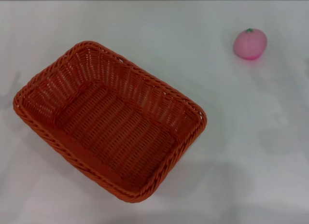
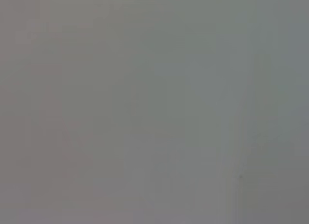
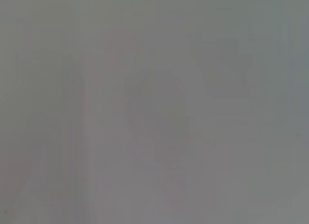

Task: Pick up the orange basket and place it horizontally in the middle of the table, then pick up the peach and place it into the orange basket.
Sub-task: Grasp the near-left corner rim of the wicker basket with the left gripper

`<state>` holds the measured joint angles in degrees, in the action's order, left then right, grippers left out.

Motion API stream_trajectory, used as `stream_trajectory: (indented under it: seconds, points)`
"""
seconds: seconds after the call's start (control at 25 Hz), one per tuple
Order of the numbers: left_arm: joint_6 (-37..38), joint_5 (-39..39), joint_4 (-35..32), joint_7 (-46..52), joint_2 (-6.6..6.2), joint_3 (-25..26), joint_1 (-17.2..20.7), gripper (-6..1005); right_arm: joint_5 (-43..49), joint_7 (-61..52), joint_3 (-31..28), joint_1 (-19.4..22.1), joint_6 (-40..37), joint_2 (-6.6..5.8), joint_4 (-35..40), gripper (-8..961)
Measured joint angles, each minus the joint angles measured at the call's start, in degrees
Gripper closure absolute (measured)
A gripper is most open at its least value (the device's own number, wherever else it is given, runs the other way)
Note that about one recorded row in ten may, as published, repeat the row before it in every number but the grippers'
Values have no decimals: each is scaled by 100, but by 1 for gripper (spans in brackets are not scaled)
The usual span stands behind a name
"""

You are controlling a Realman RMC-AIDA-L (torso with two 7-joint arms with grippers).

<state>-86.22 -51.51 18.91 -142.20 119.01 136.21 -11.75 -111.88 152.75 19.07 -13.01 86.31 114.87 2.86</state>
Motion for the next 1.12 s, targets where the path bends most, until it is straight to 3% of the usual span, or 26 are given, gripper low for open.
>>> stream_trajectory:
  seconds: [0.8, 0.92, 1.12]
  points:
    - [25, -22, 43, 250, -27, -94, -9, 168, 0, 0, -21, 18, 0, 0, -2, 112]
    - [68, -313, 425, 735, -47, -124, 17, 168, -1, 6, -30, 4, -2, 0, 1, 113]
    - [442, -1131, 1646, 2279, -52, -88, 180, 167, 0, 2, -20, -38, -17, 0, 12, 116]
